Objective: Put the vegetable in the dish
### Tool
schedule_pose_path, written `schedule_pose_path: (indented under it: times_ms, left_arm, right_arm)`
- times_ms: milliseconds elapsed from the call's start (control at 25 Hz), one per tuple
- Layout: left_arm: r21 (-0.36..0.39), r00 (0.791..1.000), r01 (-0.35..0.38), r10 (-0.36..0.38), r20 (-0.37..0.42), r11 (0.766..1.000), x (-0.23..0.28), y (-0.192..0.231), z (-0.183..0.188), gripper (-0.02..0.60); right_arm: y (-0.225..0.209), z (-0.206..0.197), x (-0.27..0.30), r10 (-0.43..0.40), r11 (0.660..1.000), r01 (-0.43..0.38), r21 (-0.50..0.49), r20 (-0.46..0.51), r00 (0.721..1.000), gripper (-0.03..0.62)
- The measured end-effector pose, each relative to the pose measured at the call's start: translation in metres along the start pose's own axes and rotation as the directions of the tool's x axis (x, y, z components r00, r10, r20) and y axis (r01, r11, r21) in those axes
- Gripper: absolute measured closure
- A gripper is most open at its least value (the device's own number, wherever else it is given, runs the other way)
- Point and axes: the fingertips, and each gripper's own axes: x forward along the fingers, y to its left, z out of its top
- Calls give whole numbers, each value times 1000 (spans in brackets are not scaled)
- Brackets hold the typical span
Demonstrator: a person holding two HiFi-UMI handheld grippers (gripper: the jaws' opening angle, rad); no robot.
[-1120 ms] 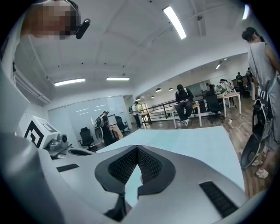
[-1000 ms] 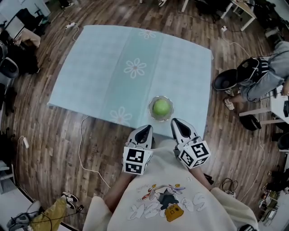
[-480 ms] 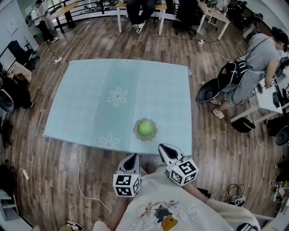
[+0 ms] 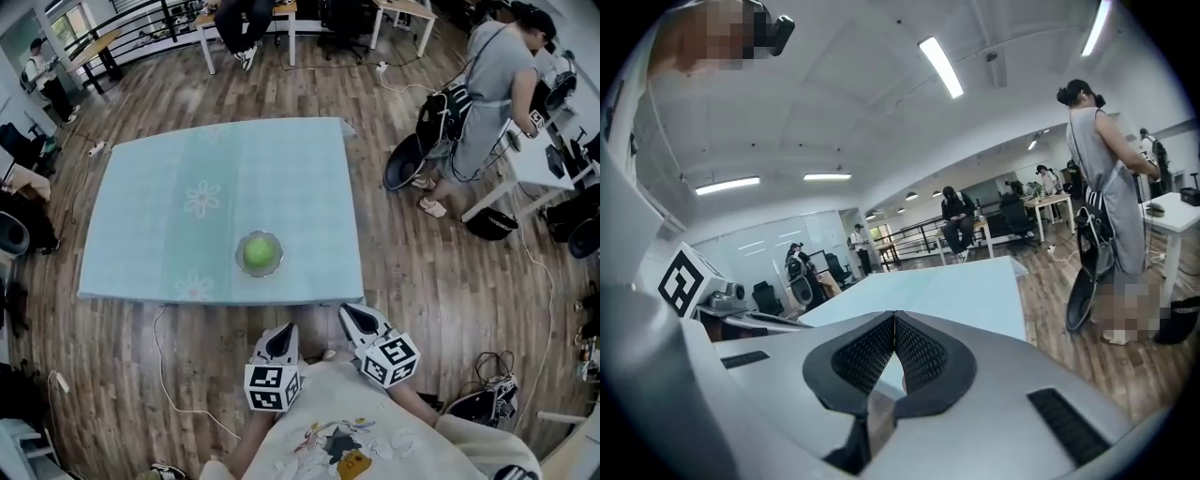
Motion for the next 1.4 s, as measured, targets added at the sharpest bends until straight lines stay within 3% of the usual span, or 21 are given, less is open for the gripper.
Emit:
schedule_pose_path:
  times_ms: [200,440,560,840,1040,1400]
  left_arm:
    - [39,999,-30,29,26,999,-4,-50,-17,574]
    - [-10,979,-191,192,67,981,-40,-66,-42,574]
    - [-19,971,-232,233,58,972,-48,-73,-52,574]
    - [81,975,-222,219,42,972,-41,-85,-54,574]
    - [134,976,-218,214,44,967,-44,-91,-49,574]
    - [123,974,-221,213,72,967,-49,-89,-42,574]
  right_arm:
    - [-14,-18,-43,26,1000,-26,-3,-3,1000,571]
    - [21,-31,-58,174,983,-175,-49,-27,984,571]
    - [33,-36,-68,228,973,-229,-41,-36,973,572]
    - [35,-50,-86,250,960,-256,-113,-67,966,572]
    - [39,-53,-88,271,955,-277,-105,-64,960,572]
    - [56,-42,-81,292,943,-298,-147,-67,954,572]
